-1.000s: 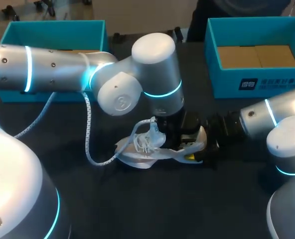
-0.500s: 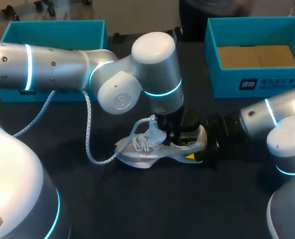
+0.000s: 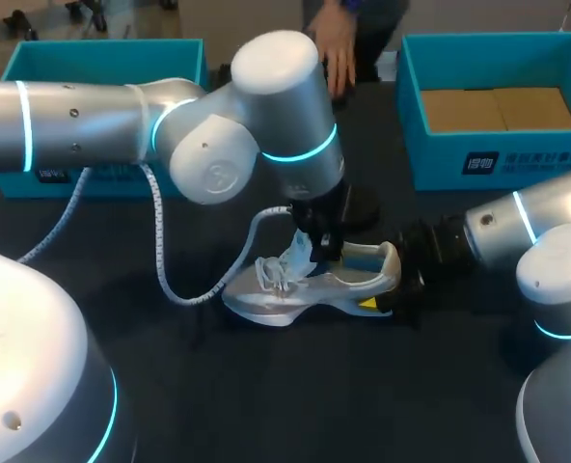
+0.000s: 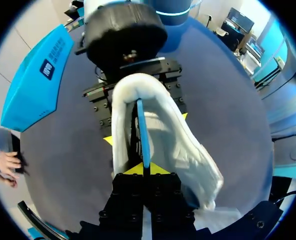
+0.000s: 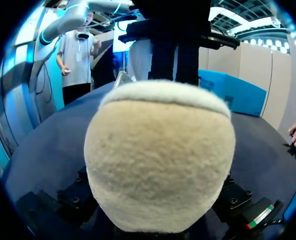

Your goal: Take the shoe out of the shoebox, open the shoe tongue, remove and reinsert the insole, then place the shoe into the shoebox

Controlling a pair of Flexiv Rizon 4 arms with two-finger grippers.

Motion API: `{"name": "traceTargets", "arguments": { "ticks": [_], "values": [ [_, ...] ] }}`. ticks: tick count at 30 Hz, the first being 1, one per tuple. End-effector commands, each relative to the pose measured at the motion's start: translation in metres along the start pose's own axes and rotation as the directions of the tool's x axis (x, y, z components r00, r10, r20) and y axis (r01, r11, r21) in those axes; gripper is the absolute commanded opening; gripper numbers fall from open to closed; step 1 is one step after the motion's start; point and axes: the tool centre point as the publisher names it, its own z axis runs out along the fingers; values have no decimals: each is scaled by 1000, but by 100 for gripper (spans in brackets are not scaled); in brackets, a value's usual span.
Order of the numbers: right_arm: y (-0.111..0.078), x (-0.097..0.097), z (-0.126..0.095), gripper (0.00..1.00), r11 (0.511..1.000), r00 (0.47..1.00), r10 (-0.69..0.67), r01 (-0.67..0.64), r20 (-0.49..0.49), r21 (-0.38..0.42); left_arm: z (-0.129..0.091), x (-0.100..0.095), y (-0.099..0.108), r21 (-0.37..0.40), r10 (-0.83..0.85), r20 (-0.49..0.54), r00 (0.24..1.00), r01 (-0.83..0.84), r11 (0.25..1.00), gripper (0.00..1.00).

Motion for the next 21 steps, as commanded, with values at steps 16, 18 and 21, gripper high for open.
{"name": "traceTargets", "arguments": {
  "ticks": [16,18,21],
  "values": [
    [-2,0,3,0,1000,1000,0,0,1,4,-54,15,5,91,-18,73,997,12,996,0],
    [-2,0,3,0,1000,1000,0,0,1,4,-52,13,6,93,-27,71,997,20,995,0],
    [-2,0,3,0,1000,1000,0,0,1,4,-49,12,-1,94,-26,64,998,20,995,0]
  ]
}}
